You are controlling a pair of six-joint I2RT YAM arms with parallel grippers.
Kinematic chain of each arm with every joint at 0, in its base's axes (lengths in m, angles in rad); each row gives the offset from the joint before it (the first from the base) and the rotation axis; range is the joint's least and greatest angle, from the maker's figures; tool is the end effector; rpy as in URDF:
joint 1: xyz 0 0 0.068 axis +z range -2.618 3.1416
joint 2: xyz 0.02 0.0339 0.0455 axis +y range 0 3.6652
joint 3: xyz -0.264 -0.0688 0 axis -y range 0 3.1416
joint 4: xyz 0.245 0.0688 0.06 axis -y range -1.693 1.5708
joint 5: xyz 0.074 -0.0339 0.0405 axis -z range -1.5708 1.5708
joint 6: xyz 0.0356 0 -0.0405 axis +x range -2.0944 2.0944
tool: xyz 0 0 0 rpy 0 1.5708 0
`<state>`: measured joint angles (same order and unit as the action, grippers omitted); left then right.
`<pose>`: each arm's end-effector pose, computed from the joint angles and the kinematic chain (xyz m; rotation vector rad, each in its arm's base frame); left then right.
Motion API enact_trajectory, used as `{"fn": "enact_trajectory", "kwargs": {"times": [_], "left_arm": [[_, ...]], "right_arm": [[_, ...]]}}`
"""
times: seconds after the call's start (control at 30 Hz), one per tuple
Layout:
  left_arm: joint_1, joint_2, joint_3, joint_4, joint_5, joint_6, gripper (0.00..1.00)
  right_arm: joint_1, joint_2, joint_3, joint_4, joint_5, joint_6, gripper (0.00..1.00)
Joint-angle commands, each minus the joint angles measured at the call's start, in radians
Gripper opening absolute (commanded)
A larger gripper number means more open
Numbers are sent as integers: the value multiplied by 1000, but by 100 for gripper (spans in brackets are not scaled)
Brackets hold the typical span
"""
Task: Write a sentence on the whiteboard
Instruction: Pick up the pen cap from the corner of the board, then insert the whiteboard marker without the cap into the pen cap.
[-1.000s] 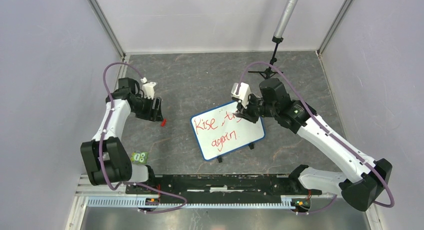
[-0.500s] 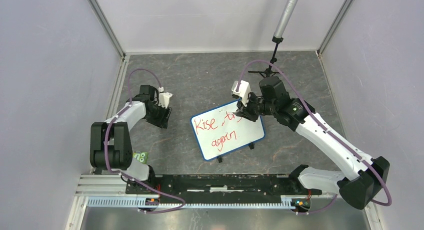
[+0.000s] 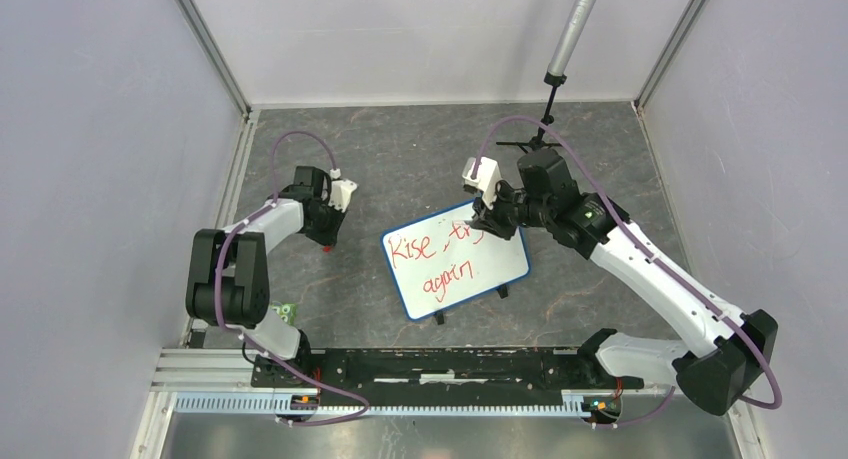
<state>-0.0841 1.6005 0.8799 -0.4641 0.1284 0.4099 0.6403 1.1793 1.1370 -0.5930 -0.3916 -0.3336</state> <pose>0.2913 -0.0291 0.1595 0.7031 2.6475 -0.0869 0.1945 0.1618 0.3437 -1.2265 1.8446 0.6021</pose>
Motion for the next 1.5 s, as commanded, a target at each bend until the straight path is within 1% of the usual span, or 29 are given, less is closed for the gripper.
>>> {"fn": "enact_trajectory", "kwargs": {"times": [0.0, 0.13, 0.17, 0.3, 0.43, 0.53, 0.7, 0.9, 1.0, 1.13, 1.47], "left_arm": [[8, -22, -12, -53, -19, 43, 13], [17, -164, 76, -192, 115, 56, 3], [15, -198, 115, -231, 156, 65, 2], [-15, -337, 276, -428, 333, 126, 3], [-82, -418, 406, -583, 491, 211, 2], [-168, -465, 458, -636, 532, 248, 3], [-307, -525, 481, -639, 476, 305, 3], [-456, -513, 540, -660, 359, 319, 2], [-493, -510, 564, -660, 338, 328, 2], [-517, -502, 582, -660, 355, 332, 2], [-584, -469, 606, -674, 350, 333, 3]], "right_arm": [[-4, 9, 73, 32, -10, 13, 0], [-5, 26, 113, 38, -39, 30, 0], [-5, 31, 122, 43, -48, 35, 0], [-11, 47, 170, 66, -96, 73, 0], [-13, 55, 197, 108, -177, 134, 0], [-15, 47, 189, 153, -258, 198, 0], [-15, 41, 149, 246, -407, 324, 0], [-13, 51, 56, 399, -524, 505, 0], [-13, 58, 14, 475, -572, 579, 0], [-12, 66, -5, 513, -596, 625, 0], [-2, 71, -21, 532, -588, 637, 0]]}}
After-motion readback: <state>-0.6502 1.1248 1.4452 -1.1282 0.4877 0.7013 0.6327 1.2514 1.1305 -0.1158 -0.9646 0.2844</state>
